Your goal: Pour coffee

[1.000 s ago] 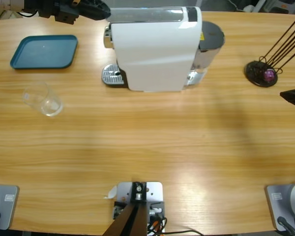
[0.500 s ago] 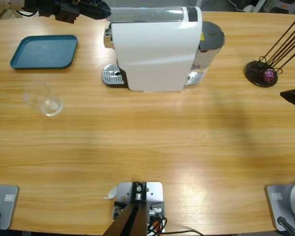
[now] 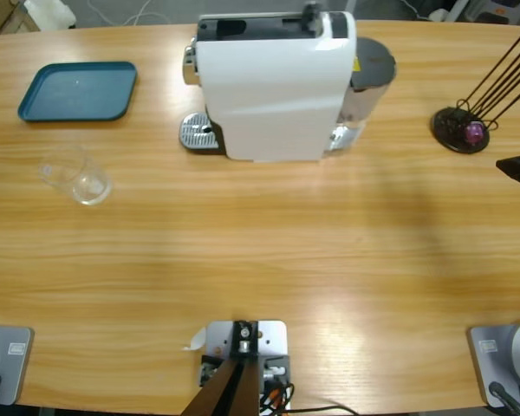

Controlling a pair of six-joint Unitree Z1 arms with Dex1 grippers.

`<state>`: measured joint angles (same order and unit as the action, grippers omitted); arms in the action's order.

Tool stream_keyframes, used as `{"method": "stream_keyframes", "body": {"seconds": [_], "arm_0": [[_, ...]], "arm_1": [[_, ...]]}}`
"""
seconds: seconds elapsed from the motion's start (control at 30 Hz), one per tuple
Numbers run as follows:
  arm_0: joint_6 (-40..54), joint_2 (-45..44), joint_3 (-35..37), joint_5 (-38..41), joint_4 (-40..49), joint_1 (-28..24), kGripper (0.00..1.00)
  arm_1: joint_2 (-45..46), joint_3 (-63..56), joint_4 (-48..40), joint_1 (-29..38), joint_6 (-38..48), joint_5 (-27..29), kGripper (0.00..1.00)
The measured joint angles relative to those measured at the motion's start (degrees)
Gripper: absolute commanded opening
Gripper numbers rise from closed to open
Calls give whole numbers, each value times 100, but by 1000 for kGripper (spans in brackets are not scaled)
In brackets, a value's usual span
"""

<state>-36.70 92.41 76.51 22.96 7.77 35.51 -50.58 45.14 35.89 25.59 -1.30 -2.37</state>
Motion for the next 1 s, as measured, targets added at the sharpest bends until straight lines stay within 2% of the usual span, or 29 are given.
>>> {"method": "stream_keyframes", "body": {"seconds": [0.03,0.07,0.2,0.23,0.3,0.4,0.53,0.7,0.77,0.9,1.0], "arm_0": [[10,-2,15,36,-34,29,970],[72,-2,40,75,-95,65,995],[1195,-4,88,171,-368,312,996],[1536,-12,88,176,-406,341,996],[2299,-64,76,176,-442,387,991],[3341,-333,-199,-127,-416,538,991],[4544,-911,-857,-610,330,777,991],[4836,-1671,-1818,-888,858,898,991],[4763,-1918,-2049,-916,930,950,991],[4592,-2143,-2130,-954,1039,1011,991],[4573,-2150,-2114,-968,1143,1030,991]], "arm_1": [[-1,0,-4,0,0,12,987],[-3,0,-7,0,0,59,987],[-9,-4,-55,0,108,682,965],[-7,-24,-102,1,137,859,912],[30,-103,-257,1,196,1116,874],[103,-237,-520,1,362,1293,764],[-82,-575,-1055,-9,1041,1521,761],[-991,-1259,-2094,-72,1870,1887,757],[-1411,-1472,-2529,-154,2052,1975,713],[-2144,-1705,-3399,-517,2156,2050,646],[-2680,-2012,-4229,-850,2158,2040,636]]}}
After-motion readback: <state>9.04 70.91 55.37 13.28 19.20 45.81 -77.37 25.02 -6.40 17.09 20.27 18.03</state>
